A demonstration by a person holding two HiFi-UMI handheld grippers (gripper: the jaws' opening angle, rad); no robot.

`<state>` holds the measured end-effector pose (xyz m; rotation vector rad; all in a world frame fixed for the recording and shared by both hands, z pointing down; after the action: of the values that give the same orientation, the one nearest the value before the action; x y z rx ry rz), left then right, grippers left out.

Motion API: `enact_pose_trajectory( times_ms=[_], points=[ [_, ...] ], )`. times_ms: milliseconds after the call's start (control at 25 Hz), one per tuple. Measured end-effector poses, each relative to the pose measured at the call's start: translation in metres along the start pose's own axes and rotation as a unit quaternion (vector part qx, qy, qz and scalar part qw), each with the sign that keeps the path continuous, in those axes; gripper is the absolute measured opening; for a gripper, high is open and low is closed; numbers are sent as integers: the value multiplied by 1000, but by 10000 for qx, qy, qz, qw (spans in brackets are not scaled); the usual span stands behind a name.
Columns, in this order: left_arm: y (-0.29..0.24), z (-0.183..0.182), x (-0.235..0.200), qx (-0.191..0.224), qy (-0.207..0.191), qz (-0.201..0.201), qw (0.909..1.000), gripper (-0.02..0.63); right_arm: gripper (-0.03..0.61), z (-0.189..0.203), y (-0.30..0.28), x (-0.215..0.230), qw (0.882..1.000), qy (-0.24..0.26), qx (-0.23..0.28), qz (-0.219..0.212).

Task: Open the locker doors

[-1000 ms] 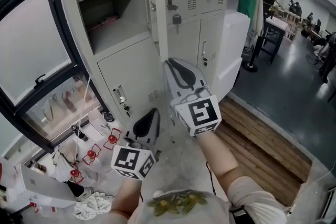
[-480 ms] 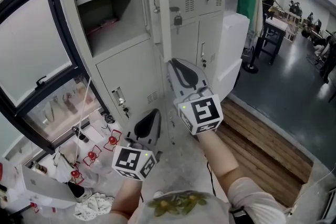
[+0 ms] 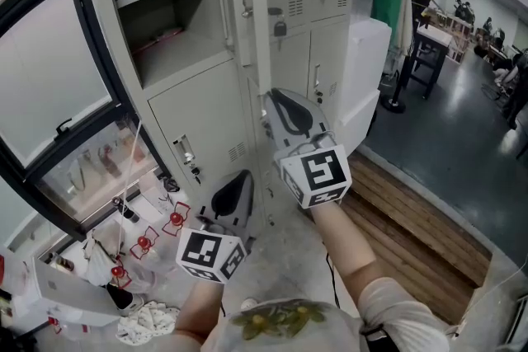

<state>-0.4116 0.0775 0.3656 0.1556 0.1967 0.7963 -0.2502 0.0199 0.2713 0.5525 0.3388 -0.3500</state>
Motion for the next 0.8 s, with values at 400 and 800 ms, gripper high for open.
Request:
enact_pose_trajectory(
  times_ms=[400,800],
  points=[
    [1,3,7,0,36,-25,10000,28,46,-2,8,1,9997,-157,163,-34],
    [2,5,13,7,99,-61,9999,28,41,-4,51,-30,9986,-101,336,-393]
  ],
)
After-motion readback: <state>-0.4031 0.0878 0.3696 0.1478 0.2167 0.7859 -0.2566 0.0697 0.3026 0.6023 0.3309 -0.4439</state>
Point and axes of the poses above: the fingertips, and each gripper's own axes: y backward along the fingers, x to its right, z out of its underside, the point moved 9 cm from there along y, backward along the fingers, and after that the axes turned 8 degrees about y, right-handed, at the moved point
